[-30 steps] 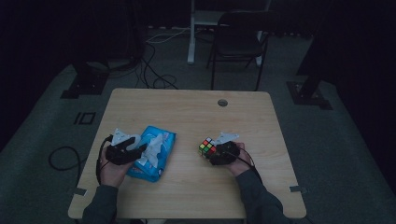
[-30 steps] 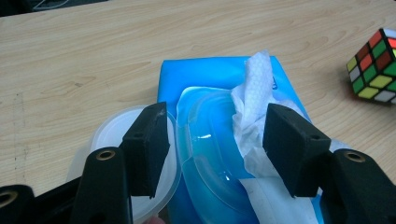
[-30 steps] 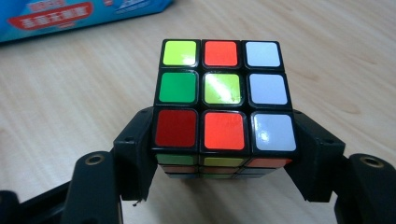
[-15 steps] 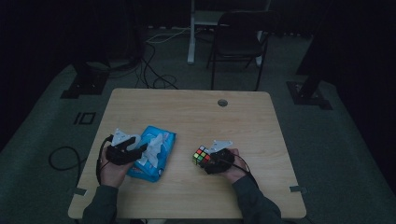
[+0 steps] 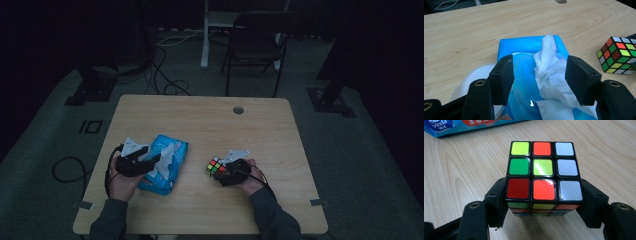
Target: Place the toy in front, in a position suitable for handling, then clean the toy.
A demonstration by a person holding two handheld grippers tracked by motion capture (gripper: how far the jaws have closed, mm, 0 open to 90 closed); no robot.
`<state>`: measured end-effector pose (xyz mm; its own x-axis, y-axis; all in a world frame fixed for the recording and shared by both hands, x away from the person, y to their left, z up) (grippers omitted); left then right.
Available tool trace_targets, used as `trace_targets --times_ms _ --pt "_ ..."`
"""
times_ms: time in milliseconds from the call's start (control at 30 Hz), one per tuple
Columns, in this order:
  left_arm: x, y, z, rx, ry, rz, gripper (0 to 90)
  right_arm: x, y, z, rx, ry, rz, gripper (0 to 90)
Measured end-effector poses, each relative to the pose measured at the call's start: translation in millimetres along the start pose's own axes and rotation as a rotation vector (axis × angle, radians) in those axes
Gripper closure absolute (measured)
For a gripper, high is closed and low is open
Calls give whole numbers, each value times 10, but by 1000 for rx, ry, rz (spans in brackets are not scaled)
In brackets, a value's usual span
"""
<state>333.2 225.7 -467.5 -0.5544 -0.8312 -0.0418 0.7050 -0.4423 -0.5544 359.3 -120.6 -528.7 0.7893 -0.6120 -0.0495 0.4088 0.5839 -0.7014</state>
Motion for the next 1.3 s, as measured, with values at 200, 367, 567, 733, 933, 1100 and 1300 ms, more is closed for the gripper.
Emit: trace_targets --times_ms 200,367,567,733,933,1100,1300 --pt "72 40 25 -8 16 -22 409 0 0 -2 2 0 -1 341" --pt "127 57 52 -12 34 -36 409 -1 0 -4 4 0 -1 342" --pt "153 46 61 -15 36 -41 409 0 1 -4 4 1 0 341" --pt "168 33 69 -15 34 -54 408 1 2 -4 5 -1 0 341" --pt "227 89 87 -47 56 -64 400 0 1 -7 6 1 0 341" --pt "269 197 53 -111 76 -68 400 -1 1 -8 7 2 0 341" --pt "338 254 54 -146 111 -107 415 0 1 -10 8 2 0 341"
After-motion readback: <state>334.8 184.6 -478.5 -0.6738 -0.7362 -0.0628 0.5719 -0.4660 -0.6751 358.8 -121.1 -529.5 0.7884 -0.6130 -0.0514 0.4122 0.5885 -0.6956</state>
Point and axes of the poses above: each handheld gripper's, and its own axes: y roughly forward along the jaws, z roughly out of its top, x roughly to its right, the point moved 1 cm from there along y, roughly forward along the jaws, and after that the axes turned 5 degrees about y, right-handed, at the moved point
